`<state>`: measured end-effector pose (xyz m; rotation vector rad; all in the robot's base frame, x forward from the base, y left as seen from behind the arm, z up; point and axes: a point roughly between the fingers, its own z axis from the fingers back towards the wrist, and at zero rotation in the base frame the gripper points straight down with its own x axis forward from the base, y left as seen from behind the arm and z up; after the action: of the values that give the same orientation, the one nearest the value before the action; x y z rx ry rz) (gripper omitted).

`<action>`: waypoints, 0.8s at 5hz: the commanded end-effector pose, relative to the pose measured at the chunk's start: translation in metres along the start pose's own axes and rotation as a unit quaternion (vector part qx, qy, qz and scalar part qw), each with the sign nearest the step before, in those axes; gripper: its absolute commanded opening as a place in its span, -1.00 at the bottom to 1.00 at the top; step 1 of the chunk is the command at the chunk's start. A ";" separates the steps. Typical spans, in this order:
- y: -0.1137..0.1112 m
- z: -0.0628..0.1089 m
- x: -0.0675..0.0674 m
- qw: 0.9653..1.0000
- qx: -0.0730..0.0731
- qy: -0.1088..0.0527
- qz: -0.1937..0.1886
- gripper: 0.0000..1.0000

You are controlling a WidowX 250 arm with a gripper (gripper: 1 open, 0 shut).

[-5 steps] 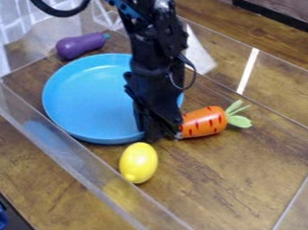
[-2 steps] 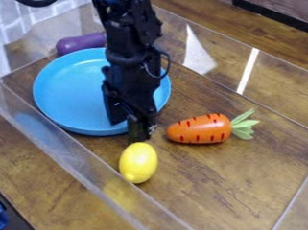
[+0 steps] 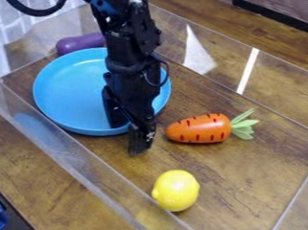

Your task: Move the carrot to the right side

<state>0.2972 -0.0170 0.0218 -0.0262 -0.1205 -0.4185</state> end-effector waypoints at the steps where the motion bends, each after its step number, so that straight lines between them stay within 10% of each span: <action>1: -0.006 0.001 0.002 0.999 0.001 -0.008 -0.033 1.00; 2: -0.004 -0.001 0.001 0.998 -0.003 -0.007 -0.057 -1.00; 4: 0.011 0.001 -0.002 0.998 -0.007 -0.008 -0.069 -1.00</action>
<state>0.2998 -0.0148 0.0212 -0.0398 -0.1320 -0.5675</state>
